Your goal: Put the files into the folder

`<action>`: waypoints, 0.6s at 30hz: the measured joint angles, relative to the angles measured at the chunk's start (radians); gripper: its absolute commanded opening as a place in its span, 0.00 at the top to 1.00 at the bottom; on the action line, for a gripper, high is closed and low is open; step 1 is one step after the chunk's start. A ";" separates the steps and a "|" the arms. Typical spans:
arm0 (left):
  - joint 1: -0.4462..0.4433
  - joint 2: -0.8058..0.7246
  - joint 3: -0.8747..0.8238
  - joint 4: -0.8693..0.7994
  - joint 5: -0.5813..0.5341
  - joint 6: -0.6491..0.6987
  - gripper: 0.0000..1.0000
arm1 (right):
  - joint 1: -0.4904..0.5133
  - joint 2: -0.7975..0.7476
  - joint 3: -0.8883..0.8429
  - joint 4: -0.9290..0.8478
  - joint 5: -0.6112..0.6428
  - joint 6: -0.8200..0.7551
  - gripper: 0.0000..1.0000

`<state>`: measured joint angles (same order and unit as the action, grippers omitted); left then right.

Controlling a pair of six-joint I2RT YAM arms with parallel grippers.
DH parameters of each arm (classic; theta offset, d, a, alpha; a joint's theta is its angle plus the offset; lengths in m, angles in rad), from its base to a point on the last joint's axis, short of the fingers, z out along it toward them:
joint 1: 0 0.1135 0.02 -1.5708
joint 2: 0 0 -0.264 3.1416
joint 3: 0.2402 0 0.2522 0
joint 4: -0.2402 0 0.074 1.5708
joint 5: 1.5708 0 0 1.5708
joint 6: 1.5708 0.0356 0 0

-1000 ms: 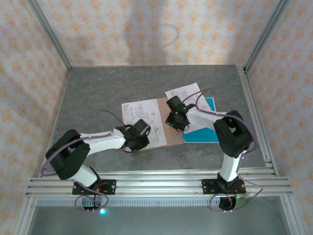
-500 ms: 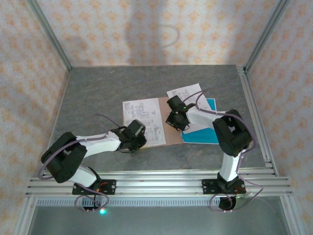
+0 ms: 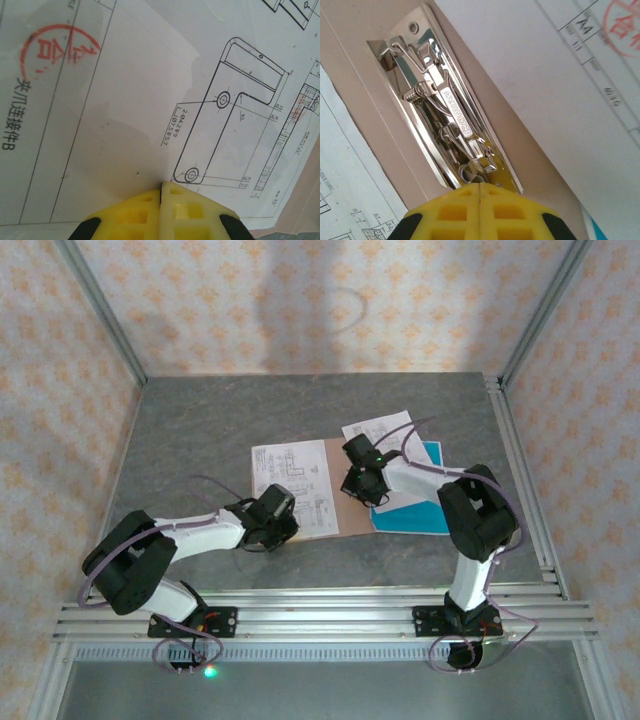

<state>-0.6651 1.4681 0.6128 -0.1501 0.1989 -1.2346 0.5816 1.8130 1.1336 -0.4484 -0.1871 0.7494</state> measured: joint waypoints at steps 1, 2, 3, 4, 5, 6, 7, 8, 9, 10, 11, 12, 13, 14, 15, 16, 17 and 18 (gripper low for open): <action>0.000 0.000 -0.001 0.002 0.000 0.000 1.00 | 0.000 -0.017 0.001 -0.011 0.019 -0.013 0.96; 0.001 0.000 -0.001 0.002 -0.001 -0.001 1.00 | 0.000 -0.033 0.002 -0.031 0.049 -0.024 0.94; 0.001 0.000 -0.001 0.002 -0.001 -0.003 1.00 | -0.003 -0.045 0.002 -0.050 0.069 -0.032 0.92; 0.001 0.000 -0.001 0.002 -0.001 -0.004 1.00 | -0.007 -0.061 0.002 -0.070 0.090 -0.042 0.87; 0.001 0.000 -0.001 0.002 -0.001 -0.005 1.00 | -0.009 -0.079 0.003 -0.086 0.110 -0.049 0.82; 0.001 0.000 -0.001 0.002 -0.001 -0.006 1.00 | -0.009 -0.093 0.004 -0.098 0.121 -0.056 0.79; 0.001 0.000 -0.001 0.002 -0.001 -0.006 1.00 | -0.006 -0.112 0.010 -0.111 0.128 -0.061 0.78; 0.001 0.000 0.000 0.001 -0.001 -0.006 1.00 | -0.002 -0.126 0.019 -0.120 0.133 -0.067 0.77; 0.001 0.000 0.000 0.001 -0.001 -0.006 1.00 | 0.002 -0.134 0.029 -0.127 0.134 -0.069 0.77; 0.001 0.000 0.000 0.001 -0.001 -0.006 1.00 | 0.010 -0.138 0.043 -0.130 0.136 -0.072 0.77; 0.001 0.000 0.001 0.000 -0.001 -0.006 1.00 | 0.019 -0.138 0.057 -0.131 0.137 -0.073 0.77; 0.001 0.000 0.001 -0.001 -0.001 -0.006 1.00 | 0.029 -0.138 0.065 -0.131 0.139 -0.074 0.77; 0.001 0.000 0.002 -0.002 -0.001 -0.006 1.00 | 0.040 -0.138 0.069 -0.131 0.140 -0.074 0.75; 0.001 0.000 0.002 -0.002 -0.001 -0.006 1.00 | 0.051 -0.138 0.069 -0.131 0.140 -0.073 0.73; 0.001 0.000 0.002 -0.002 -0.001 -0.006 1.00 | 0.059 -0.138 0.068 -0.131 0.140 -0.072 0.72; 0.001 0.000 0.003 -0.005 -0.002 -0.006 1.00 | 0.067 -0.139 0.063 -0.129 0.140 -0.071 0.72; 0.001 0.000 0.007 -0.013 -0.003 -0.006 1.00 | 0.073 -0.142 0.057 -0.126 0.139 -0.068 0.72; 0.001 0.000 0.010 -0.021 -0.006 -0.004 1.00 | 0.075 -0.146 0.049 -0.124 0.139 -0.067 0.72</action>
<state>-0.6643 1.4685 0.6228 -0.1707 0.1932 -1.2385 0.6563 1.6669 1.1828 -0.5728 -0.0479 0.6827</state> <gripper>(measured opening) 0.039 0.277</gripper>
